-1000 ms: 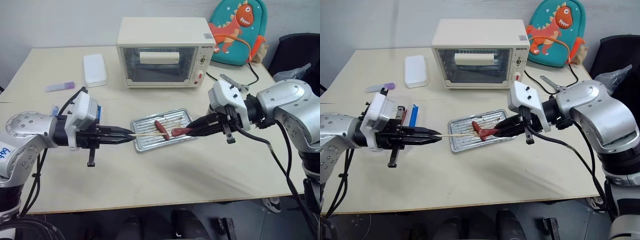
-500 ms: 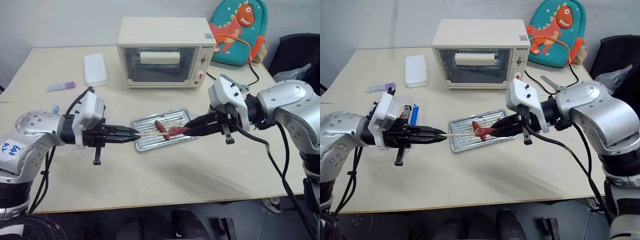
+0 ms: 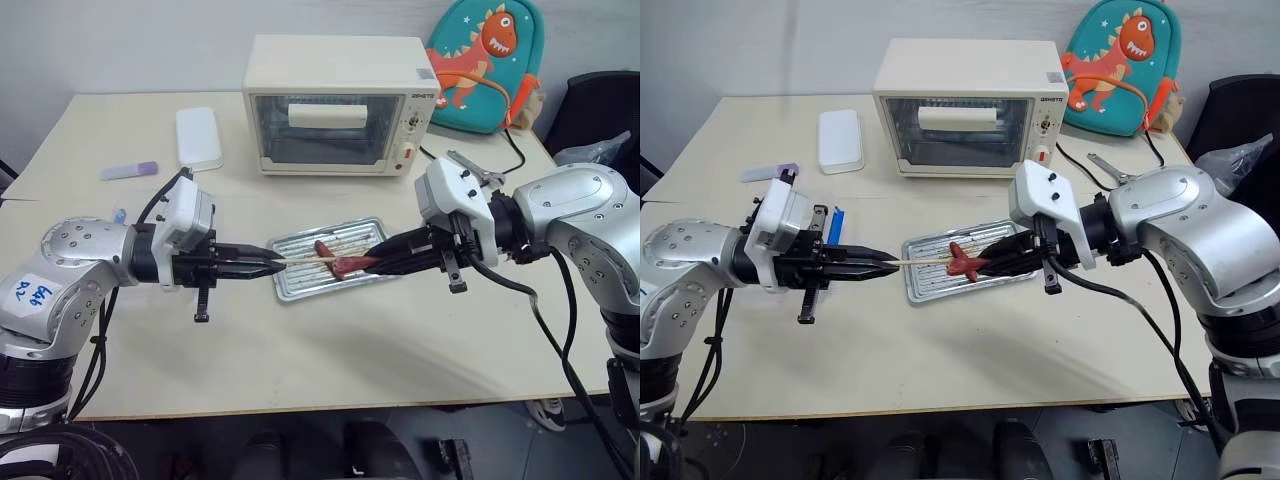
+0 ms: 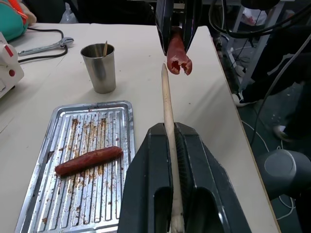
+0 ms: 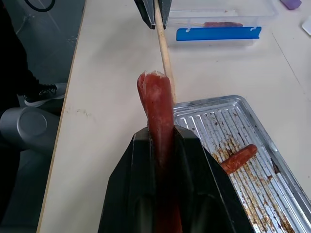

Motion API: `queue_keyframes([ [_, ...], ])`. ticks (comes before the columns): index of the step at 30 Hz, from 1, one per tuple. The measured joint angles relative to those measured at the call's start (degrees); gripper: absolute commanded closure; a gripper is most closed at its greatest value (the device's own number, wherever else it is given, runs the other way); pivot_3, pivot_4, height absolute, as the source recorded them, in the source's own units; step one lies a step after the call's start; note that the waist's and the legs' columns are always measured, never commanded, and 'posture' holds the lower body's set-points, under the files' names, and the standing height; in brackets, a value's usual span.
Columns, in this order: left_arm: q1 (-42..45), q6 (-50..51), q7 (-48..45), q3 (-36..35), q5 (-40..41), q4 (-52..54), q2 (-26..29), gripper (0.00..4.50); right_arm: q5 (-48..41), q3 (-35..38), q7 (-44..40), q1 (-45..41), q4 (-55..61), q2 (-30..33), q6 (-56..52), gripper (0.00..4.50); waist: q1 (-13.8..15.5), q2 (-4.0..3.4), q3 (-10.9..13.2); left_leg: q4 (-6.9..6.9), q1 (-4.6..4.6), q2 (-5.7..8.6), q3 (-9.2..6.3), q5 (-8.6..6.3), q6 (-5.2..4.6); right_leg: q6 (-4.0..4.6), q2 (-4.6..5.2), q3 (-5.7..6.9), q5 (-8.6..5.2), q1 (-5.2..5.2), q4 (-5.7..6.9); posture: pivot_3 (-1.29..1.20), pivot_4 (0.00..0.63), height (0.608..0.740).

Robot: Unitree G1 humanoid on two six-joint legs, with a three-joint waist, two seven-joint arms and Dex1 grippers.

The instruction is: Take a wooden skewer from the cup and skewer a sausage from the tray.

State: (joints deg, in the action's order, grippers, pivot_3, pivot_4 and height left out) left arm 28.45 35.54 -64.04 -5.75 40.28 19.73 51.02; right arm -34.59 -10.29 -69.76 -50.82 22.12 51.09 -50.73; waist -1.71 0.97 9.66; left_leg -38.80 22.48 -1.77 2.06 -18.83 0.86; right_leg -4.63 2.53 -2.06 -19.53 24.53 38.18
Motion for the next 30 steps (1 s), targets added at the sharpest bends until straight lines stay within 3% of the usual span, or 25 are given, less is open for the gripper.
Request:
queue_keyframes([
  [30,0.44,0.01,-0.73,-0.89,-0.19,-0.16,1.42,4.50,2.10,-1.04,0.91,-1.22,-1.58,-0.14,-0.68,4.23,0.03,0.00,0.00,-0.07,0.00,0.01,0.00,-0.04,-0.05,0.00,0.00,0.00,0.00,0.01,0.11,0.00,0.150,0.740],
])
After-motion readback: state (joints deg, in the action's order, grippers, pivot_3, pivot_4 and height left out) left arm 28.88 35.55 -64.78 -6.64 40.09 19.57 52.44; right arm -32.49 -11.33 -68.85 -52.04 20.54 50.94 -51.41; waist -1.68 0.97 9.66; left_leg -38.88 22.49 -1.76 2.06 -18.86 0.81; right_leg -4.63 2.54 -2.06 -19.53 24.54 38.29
